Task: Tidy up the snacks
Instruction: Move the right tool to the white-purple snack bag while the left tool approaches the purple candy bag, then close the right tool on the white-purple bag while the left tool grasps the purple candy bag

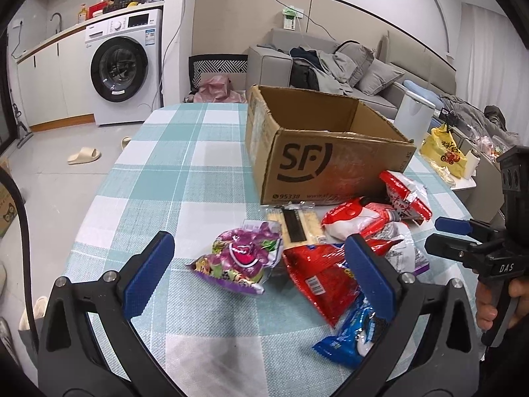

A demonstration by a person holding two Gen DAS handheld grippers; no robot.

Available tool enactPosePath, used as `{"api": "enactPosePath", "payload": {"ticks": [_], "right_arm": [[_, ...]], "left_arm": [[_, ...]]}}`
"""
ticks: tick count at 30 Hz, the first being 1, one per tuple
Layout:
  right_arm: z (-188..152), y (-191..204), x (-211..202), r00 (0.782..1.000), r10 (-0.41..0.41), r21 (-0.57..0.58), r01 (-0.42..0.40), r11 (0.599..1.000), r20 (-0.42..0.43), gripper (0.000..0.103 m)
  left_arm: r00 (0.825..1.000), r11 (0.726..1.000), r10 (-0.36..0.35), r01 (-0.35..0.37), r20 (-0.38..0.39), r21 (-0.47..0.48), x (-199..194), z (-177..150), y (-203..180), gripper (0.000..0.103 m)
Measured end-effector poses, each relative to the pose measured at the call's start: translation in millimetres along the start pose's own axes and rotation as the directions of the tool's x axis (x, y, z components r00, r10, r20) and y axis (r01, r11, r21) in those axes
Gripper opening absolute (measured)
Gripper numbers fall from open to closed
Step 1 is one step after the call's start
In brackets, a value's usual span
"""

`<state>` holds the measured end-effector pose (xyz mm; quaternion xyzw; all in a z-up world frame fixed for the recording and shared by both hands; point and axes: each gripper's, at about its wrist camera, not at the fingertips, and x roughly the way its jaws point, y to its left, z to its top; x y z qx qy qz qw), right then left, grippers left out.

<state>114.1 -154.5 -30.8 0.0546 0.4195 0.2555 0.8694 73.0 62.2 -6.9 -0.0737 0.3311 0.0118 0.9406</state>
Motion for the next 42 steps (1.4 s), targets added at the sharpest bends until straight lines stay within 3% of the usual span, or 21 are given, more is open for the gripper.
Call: {"api": "enactPosePath", "payload": {"ticks": [24, 32, 36, 42], "right_arm": [[-9, 18, 37, 0.998, 0.012, 0.016, -0.011, 1.000, -0.069, 0.103], [-6, 21, 47, 0.995, 0.051, 0.039, -0.048, 0.998, -0.080, 0.099], [-4, 24, 50, 0.997, 0.018, 0.029, -0.016, 0.999, -0.077, 0.087], [-7, 22, 48, 0.995, -0.057, 0.001, 0.057, 0.998, -0.082, 0.087]], "left_arm": [[0.993, 0.995, 0.060, -0.067, -0.097, -0.070, 34, -12, 26, 0.102], [0.992, 0.996, 0.057, -0.065, -0.114, -0.068, 45, -13, 29, 0.102], [0.990, 0.996, 0.064, -0.072, -0.122, -0.060, 49, -15, 29, 0.102], [0.991, 0.996, 0.064, -0.071, -0.121, -0.058, 48, -17, 27, 0.102]]}}
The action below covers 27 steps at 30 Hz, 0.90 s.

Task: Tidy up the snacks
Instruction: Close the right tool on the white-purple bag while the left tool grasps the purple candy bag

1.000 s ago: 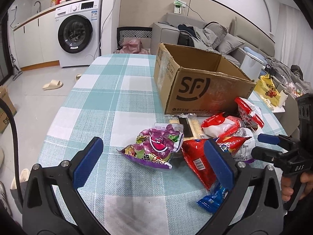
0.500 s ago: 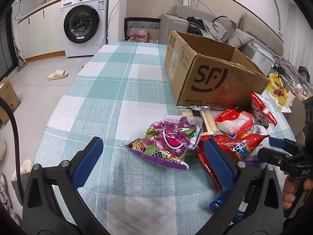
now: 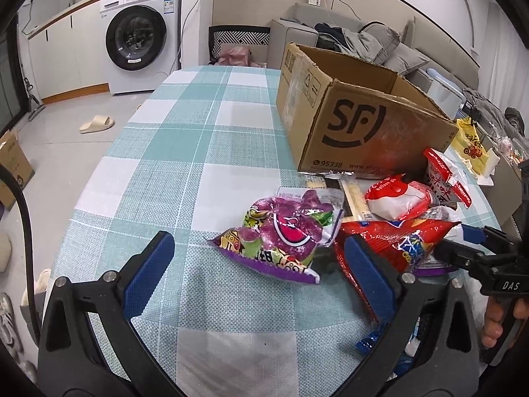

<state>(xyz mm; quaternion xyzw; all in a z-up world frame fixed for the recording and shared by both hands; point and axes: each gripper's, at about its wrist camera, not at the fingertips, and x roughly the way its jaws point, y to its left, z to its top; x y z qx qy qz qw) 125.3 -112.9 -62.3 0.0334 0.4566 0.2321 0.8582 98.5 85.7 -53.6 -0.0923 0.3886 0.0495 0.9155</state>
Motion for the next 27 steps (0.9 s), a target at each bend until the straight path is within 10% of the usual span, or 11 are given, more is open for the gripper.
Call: {"api": "enactPosePath", "payload": {"ticks": [27], "right_arm": [[-16, -4, -18, 0.990, 0.133, 0.000, -0.133, 0.991, 0.050, 0.057]], "left_arm": [[1.000, 1.000, -0.017, 0.017, -0.003, 0.022, 3, -2, -4, 0.102]]}}
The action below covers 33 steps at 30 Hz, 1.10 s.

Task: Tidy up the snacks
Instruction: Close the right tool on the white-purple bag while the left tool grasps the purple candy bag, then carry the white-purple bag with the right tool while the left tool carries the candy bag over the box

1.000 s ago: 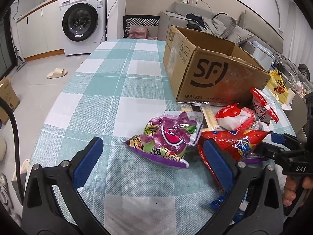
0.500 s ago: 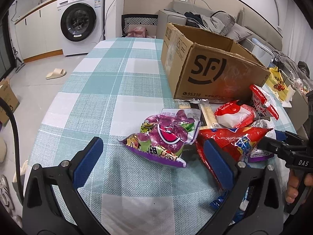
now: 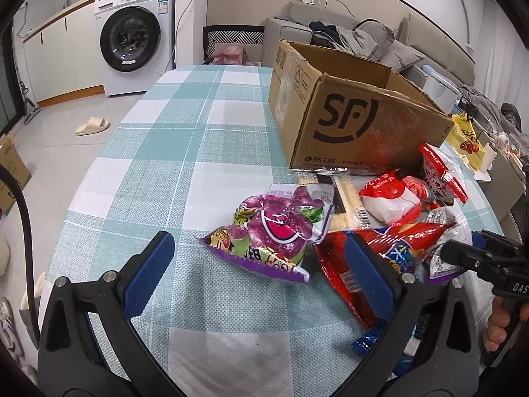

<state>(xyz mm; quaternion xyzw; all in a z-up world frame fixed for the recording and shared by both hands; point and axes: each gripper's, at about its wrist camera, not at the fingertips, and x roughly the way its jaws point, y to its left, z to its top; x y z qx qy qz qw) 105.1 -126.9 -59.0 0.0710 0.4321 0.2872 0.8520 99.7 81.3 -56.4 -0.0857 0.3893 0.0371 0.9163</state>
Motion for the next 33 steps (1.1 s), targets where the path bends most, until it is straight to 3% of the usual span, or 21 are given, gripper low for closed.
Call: {"api": "enactPosePath", "payload": {"ticks": [6, 11, 12, 13, 14, 33], "right_arm": [[-1, 4, -6, 1.000, 0.003, -0.023, -0.002, 1.000, 0.025, 0.057], [1, 5, -9, 1.000, 0.006, -0.020, -0.005, 1.000, 0.029, 0.057], [1, 5, -9, 1.000, 0.007, -0.019, -0.006, 1.000, 0.031, 0.057], [1, 6, -10, 0.999, 0.009, -0.019, -0.008, 1.000, 0.034, 0.057], [2, 5, -11, 0.999, 0.009, -0.018, -0.008, 1.000, 0.037, 0.057], [5, 5, -22, 0.995, 0.025, -0.027, -0.022, 0.999, 0.098, 0.057]], "left_arm": [[1.000, 1.000, -0.010, 0.010, 0.008, -0.002, 1, 2, -1, 0.099], [1.000, 1.000, -0.020, 0.020, -0.006, 0.011, 5, 1, -1, 0.060], [1.000, 1.000, -0.024, 0.024, 0.002, 0.020, 3, 2, -2, 0.057], [0.999, 0.998, -0.052, 0.052, 0.008, 0.028, 1, 2, -2, 0.044], [0.998, 0.998, -0.063, 0.063, 0.006, 0.027, 0, 2, -2, 0.041], [0.988, 0.993, -0.115, 0.116, 0.105, -0.004, -30, 5, 2, 0.036]]}}
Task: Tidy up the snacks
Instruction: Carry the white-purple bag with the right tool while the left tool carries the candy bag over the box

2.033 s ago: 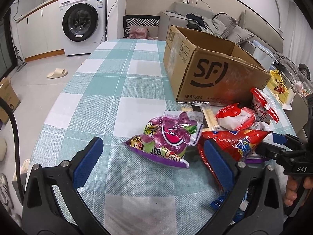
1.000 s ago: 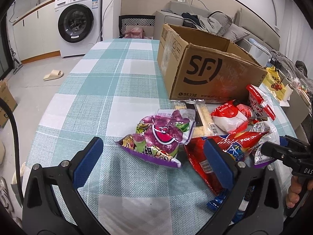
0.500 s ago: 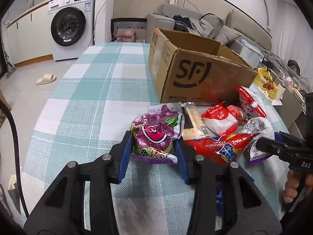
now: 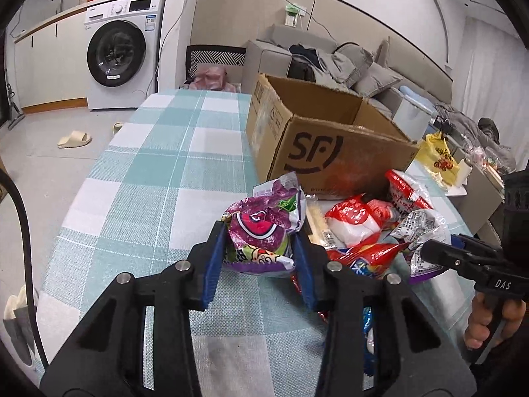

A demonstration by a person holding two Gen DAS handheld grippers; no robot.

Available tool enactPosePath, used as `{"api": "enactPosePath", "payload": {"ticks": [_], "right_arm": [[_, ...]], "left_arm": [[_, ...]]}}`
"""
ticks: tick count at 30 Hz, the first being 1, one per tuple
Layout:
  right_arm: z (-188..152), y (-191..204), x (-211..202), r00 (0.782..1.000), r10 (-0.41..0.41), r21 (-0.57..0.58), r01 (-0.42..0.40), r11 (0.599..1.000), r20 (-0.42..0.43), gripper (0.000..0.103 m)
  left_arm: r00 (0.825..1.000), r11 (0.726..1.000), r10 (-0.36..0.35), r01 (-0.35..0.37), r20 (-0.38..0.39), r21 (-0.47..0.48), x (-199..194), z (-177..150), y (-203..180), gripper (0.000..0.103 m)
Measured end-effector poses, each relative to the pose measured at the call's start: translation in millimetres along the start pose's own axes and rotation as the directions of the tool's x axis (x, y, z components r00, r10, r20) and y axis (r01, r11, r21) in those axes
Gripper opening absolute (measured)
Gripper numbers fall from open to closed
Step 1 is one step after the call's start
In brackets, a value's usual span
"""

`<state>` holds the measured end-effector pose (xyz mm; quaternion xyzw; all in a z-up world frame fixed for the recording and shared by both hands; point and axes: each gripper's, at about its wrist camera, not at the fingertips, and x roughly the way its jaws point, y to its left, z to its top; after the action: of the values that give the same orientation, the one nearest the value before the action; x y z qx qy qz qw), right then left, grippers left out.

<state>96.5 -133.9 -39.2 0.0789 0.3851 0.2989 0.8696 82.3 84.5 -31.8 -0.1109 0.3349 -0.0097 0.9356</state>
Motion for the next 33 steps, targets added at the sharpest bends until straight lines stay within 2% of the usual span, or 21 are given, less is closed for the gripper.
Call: {"api": "enactPosePath", "payload": {"ticks": [10, 19, 33], "right_arm": [[4, 8, -14, 0.998, 0.018, -0.054, -0.015, 0.998, 0.058, 0.057], [11, 7, -26, 0.995, 0.038, -0.046, -0.034, 0.998, 0.096, 0.057], [47, 6, -40, 0.988, 0.039, -0.052, -0.031, 0.998, 0.152, 0.057]], "left_arm": [[0.998, 1.000, -0.013, 0.012, 0.058, 0.012, -24, 6, -9, 0.036], [0.994, 0.999, -0.042, 0.039, 0.101, 0.031, -46, 16, -26, 0.036], [0.986, 0.994, -0.074, 0.061, 0.150, 0.093, -56, 49, -64, 0.036]]}}
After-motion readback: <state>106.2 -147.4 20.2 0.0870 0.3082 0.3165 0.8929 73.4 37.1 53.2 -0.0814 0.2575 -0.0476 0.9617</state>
